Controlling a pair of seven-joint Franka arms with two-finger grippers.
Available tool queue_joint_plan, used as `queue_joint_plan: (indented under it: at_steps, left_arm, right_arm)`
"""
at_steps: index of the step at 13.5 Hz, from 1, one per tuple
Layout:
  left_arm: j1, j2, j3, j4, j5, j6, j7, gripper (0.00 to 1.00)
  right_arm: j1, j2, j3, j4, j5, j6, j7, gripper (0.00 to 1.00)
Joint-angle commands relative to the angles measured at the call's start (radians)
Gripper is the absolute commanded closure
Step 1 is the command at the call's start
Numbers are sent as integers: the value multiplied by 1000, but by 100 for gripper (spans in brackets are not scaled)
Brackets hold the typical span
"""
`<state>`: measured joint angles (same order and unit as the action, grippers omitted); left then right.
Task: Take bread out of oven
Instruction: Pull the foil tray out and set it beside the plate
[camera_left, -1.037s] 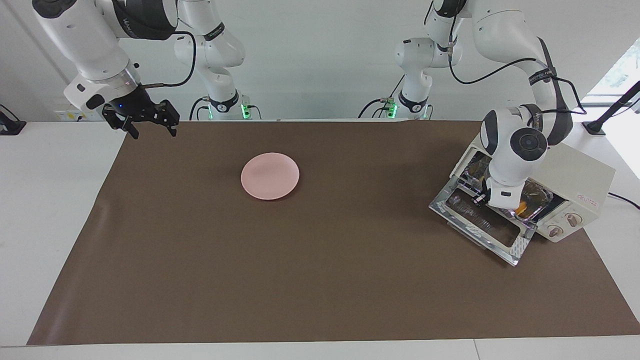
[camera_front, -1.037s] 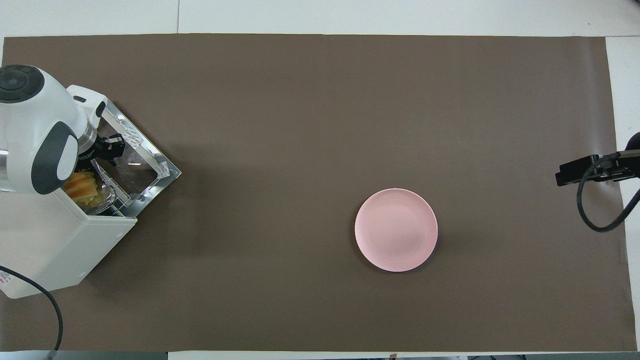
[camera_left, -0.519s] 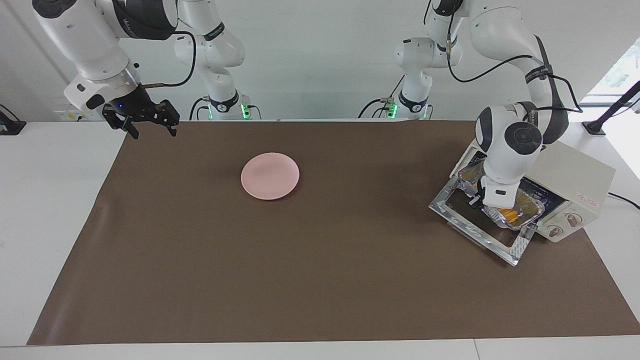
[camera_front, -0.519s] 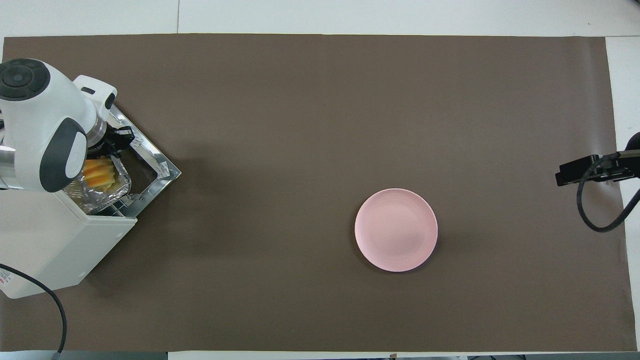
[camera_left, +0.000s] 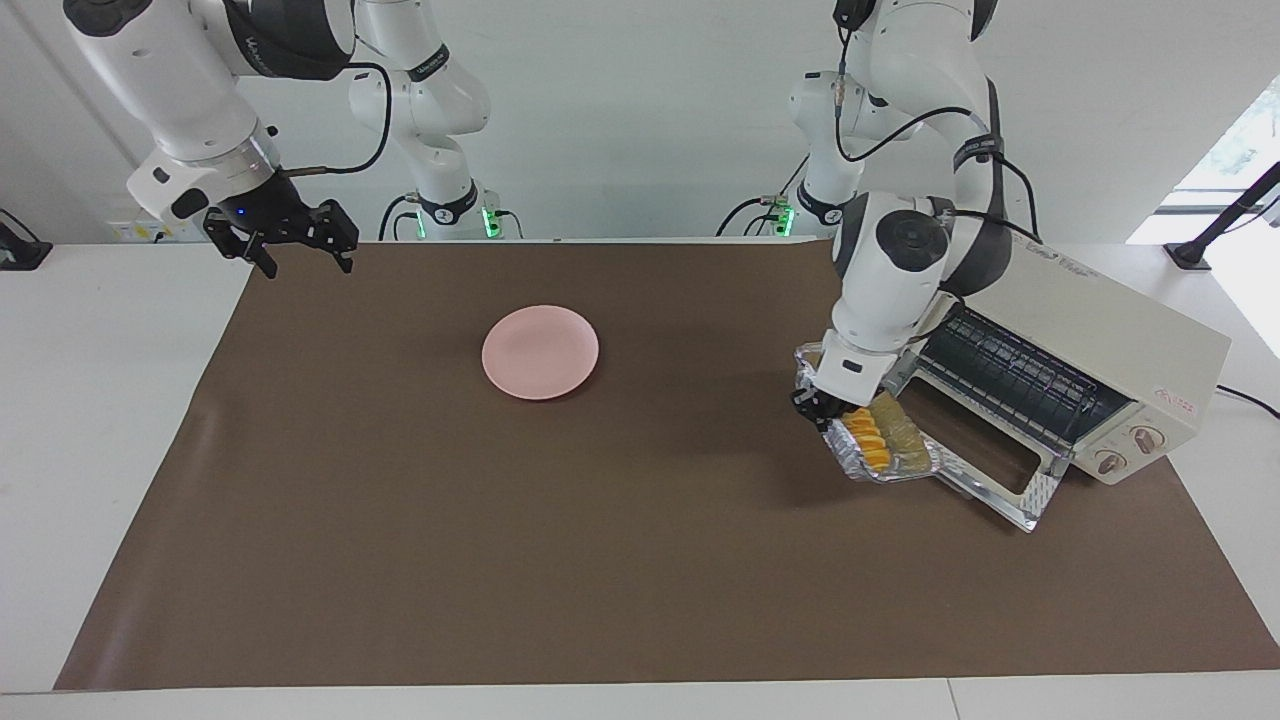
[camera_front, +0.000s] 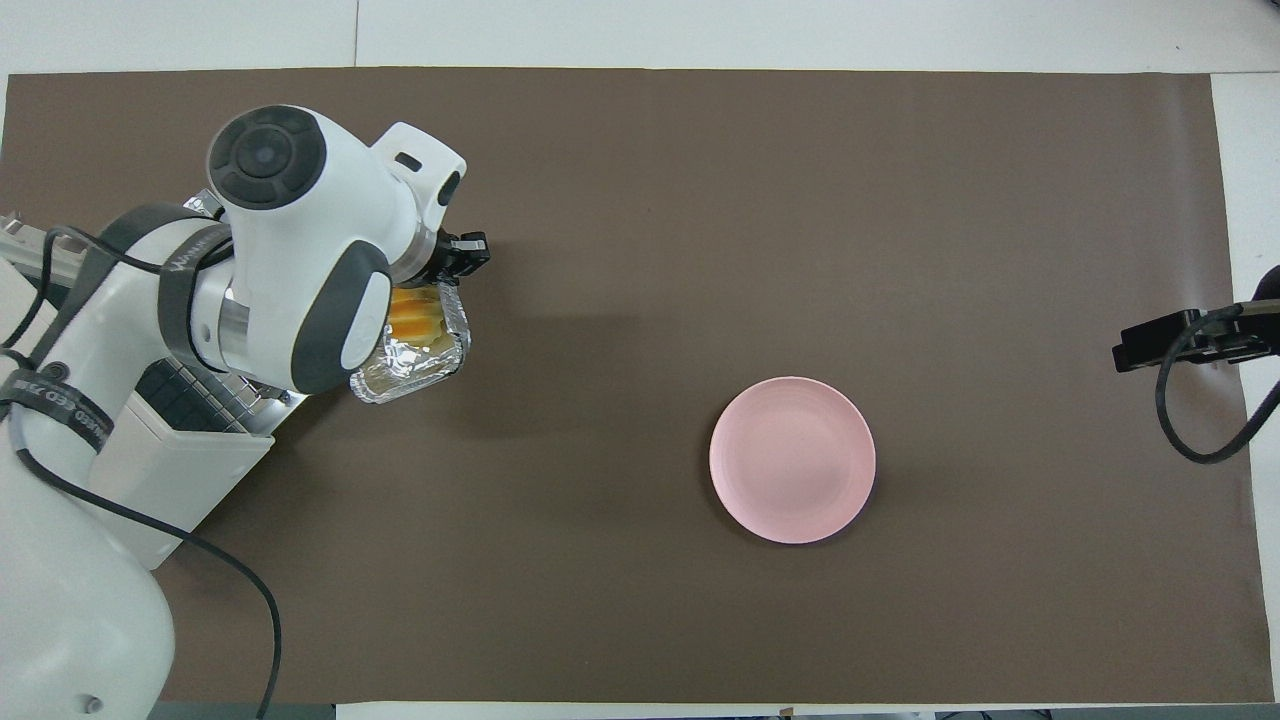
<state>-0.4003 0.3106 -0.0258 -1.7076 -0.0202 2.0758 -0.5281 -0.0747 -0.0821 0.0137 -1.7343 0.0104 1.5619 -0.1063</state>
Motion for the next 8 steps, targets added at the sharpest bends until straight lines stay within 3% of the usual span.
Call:
queue_joint_plan:
  at_steps: [1, 5, 8]
  left_arm:
    - [-119, 41, 20, 20, -24, -3, -4, 100]
    - [-263, 85, 17, 22, -71, 26, -4, 100]
    - [-302, 113, 15, 8, -98, 101, -4, 100]
  right_arm:
    - [-14, -25, 6, -22, 6, -5, 16, 0]
    - [-14, -25, 6, -24, 2, -5, 14, 0]
    - [-14, -25, 6, -25, 2, -5, 11, 0]
